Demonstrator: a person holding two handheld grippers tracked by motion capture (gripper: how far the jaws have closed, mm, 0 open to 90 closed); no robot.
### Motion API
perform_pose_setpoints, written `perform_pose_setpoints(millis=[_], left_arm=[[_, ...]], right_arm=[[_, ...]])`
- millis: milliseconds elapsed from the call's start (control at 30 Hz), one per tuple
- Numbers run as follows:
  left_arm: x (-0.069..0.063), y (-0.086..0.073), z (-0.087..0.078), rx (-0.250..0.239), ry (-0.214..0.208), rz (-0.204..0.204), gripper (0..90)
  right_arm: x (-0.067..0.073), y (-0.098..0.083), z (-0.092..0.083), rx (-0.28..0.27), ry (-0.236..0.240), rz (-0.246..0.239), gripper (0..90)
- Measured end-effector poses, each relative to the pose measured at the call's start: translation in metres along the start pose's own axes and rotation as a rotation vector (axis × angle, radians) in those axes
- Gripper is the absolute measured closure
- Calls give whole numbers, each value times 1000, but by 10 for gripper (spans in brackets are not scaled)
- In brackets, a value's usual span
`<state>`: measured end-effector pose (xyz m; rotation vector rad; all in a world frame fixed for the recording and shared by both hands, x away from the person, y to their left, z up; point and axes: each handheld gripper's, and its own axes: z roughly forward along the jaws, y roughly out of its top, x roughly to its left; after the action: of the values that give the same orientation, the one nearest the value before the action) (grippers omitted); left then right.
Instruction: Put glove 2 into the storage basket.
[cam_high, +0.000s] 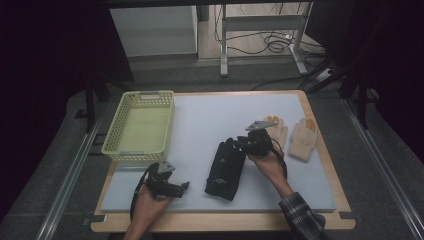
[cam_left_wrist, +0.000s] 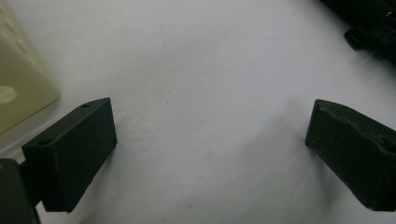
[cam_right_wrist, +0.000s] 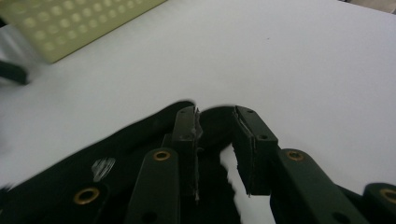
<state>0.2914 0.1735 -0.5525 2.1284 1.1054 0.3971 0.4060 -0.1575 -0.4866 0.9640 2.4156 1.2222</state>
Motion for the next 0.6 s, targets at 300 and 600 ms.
perform_pose_setpoints(millis=[300, 600], left_arm=[[0, 0, 0, 1, 1, 0, 24], [0, 0, 0, -2, 0, -1, 24]], right_arm=[[20, -55, -37, 54, 69, -40, 889], [48, -87, -34, 109, 153, -68, 889]])
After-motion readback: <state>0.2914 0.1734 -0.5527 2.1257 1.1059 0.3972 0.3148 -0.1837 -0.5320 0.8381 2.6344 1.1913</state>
